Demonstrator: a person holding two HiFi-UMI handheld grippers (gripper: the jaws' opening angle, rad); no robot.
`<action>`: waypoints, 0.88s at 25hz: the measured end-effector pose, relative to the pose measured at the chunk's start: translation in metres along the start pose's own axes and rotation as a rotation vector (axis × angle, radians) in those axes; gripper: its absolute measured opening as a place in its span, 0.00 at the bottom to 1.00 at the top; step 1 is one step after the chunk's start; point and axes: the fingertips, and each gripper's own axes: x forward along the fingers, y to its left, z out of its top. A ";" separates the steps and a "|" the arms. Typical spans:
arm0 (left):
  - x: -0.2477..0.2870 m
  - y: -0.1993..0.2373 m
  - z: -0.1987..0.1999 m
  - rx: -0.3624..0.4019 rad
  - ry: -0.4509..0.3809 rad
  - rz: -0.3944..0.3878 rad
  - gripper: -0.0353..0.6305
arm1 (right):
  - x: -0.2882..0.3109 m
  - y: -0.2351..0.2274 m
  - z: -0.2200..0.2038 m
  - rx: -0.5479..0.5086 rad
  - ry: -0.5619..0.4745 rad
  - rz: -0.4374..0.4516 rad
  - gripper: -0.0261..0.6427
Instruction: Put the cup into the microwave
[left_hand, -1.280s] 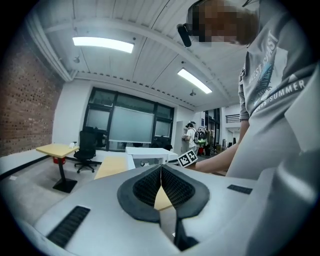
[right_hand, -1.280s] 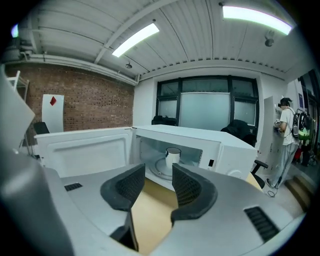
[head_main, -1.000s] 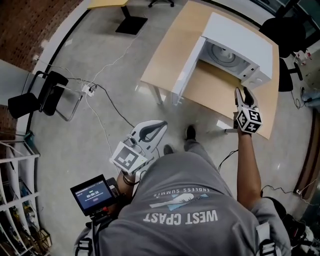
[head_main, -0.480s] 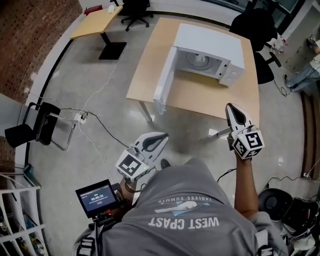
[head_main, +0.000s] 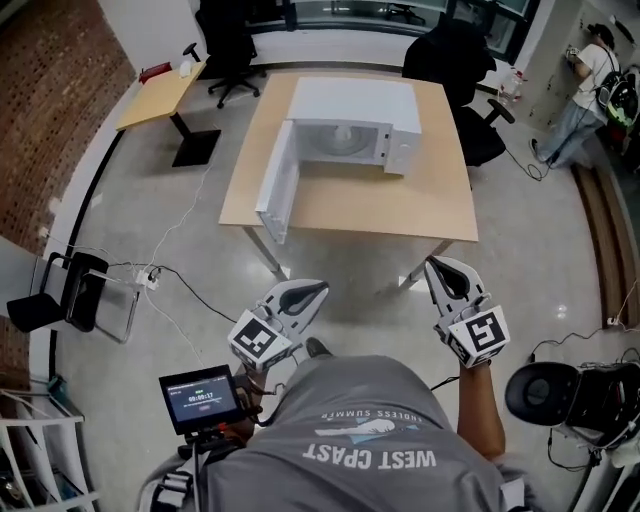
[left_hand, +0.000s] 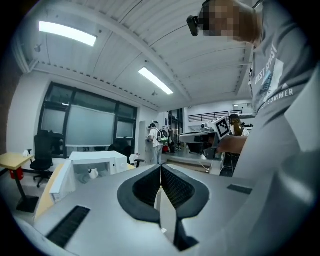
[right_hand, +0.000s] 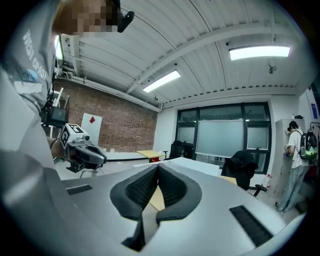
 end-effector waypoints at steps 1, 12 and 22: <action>0.005 -0.018 0.003 0.010 -0.004 -0.009 0.09 | -0.022 0.006 -0.002 0.002 0.002 0.003 0.07; 0.003 -0.203 0.011 0.018 -0.026 0.006 0.09 | -0.232 0.044 -0.013 0.011 -0.030 -0.015 0.07; -0.077 -0.293 0.026 0.025 0.022 0.072 0.09 | -0.308 0.129 0.012 0.038 -0.058 0.093 0.07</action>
